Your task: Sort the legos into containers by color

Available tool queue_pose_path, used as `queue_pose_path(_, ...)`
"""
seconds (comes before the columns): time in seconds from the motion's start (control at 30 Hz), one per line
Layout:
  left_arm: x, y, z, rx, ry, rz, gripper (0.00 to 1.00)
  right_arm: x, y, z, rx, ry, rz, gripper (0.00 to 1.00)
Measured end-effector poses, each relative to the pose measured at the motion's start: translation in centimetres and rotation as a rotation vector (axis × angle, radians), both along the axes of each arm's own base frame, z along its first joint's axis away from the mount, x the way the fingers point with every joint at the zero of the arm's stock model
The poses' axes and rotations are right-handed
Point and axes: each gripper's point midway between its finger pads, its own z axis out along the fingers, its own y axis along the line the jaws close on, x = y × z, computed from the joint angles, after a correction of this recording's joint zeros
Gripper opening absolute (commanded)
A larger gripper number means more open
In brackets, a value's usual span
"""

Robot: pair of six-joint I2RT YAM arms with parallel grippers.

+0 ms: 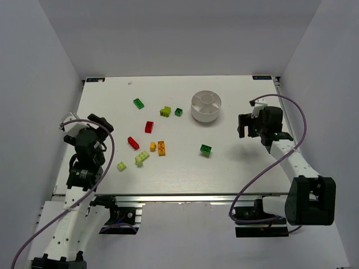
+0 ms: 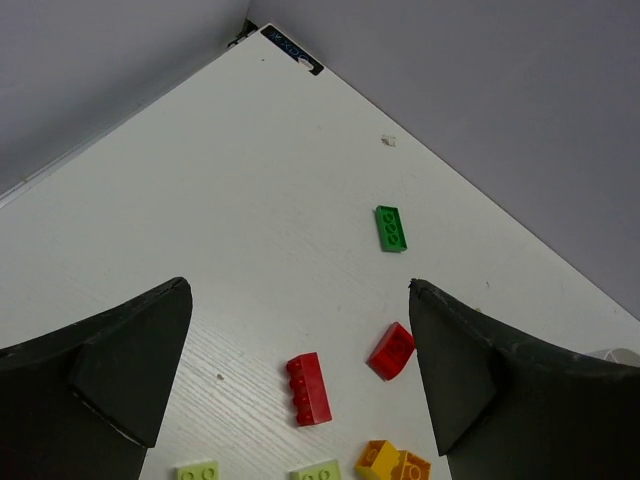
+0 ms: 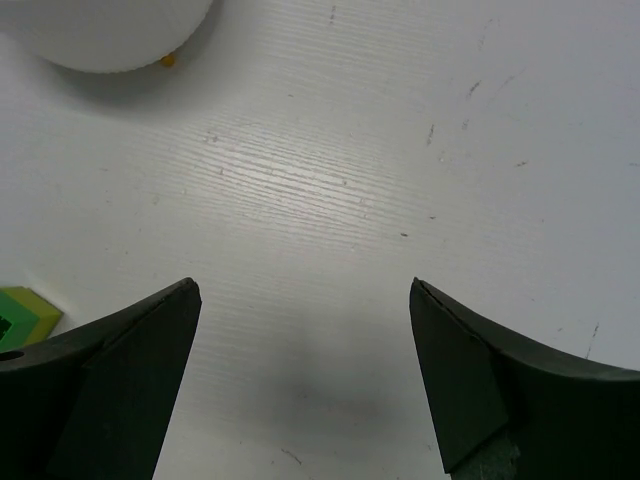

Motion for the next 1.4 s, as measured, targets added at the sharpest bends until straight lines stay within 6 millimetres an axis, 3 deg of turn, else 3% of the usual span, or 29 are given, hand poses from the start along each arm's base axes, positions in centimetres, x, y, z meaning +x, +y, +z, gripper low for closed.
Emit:
queue_pose_path(0.17,-0.1,0.0,-0.2,0.014,0.013,-0.007,0.98,-1.0,2.4,1.0,-0.02,-0.027,0.233,0.89)
queue_pose_path(0.2,0.0,-0.1,-0.2,0.018,0.016,-0.015,0.93,-1.4,2.9,1.2,-0.039,-0.039,0.306,0.89)
queue_pose_path(0.23,0.1,-0.4,-0.3,0.021,0.022,-0.036,0.72,-1.9,3.3,1.5,-0.064,-0.045,0.381,0.87)
queue_pose_path(0.27,0.3,-0.9,-0.6,0.024,0.033,-0.064,0.43,-2.5,4.4,2.0,-0.07,-0.035,0.497,0.77)
queue_pose_path(0.3,0.5,-1.3,-0.9,0.028,0.047,-0.089,0.22,-2.8,5.2,2.4,-0.062,-0.035,0.576,0.51)
queue_pose_path(0.33,0.7,-1.7,-1.2,0.03,0.058,-0.11,0.16,-3.3,6.2,2.6,-0.034,-0.019,0.644,0.25)
queue_pose_path(0.37,0.9,-2.0,-1.5,0.023,0.067,-0.125,0.17,-3.7,6.8,2.4,-0.018,-0.005,0.681,0.3)
queue_pose_path(0.4,1.1,-2.5,-2.1,0.027,0.094,-0.157,0.43,-4.6,7.8,1.9,0.013,0.042,0.714,0.5)
queue_pose_path(0.43,1.2,-3.2,-2.6,0.012,0.11,-0.191,0.64,-5.3,8.8,1.1,0.037,0.106,0.737,0.8)
queue_pose_path(0.47,1.3,-4.2,-3.4,-0.018,0.135,-0.239,0.75,-5.6,9.8,0.5,0.068,0.18,0.724,0.89)
queue_pose_path(0.5,1.3,-5.1,-4.0,-0.051,0.154,-0.281,0.9,-5.7,10.9,-0.1,0.092,0.238,0.702,0.89)
queue_pose_path(0.53,1.2,-6.0,-4.7,-0.092,0.176,-0.315,0.92,-5.7,10.9,-0.6,0.11,0.285,0.653,0.89)
queue_pose_path(0.57,0.8,-7.9,-6.0,-0.181,0.202,-0.389,0.93,-7.3,13.6,-0.5,0.106,0.294,0.741,0.89)
queue_pose_path(0.63,0.3,-8.7,-6.6,-0.216,0.209,-0.423,0.93,-7.8,15.1,-0.9,0.059,0.218,0.852,0.89)
queue_pose_path(0.77,-0.7,-9.7,-7.4,-0.247,0.21,-0.479,0.93,-11.5,17.9,-3.1,-0.018,0.196,1.074,0.89)
queue_pose_path(1.03,-0.9,-11.5,-8.7,-0.299,0.206,-0.567,0.93,-9.5,19.3,-4.6,-0.148,0.194,1.092,0.89)
queue_pose_path(1.4,-1.8,-11.8,-7.6,-0.324,0.169,-0.59,0.93,-7.3,19.3,-5.0,-0.255,0.185,1.015,0.88)
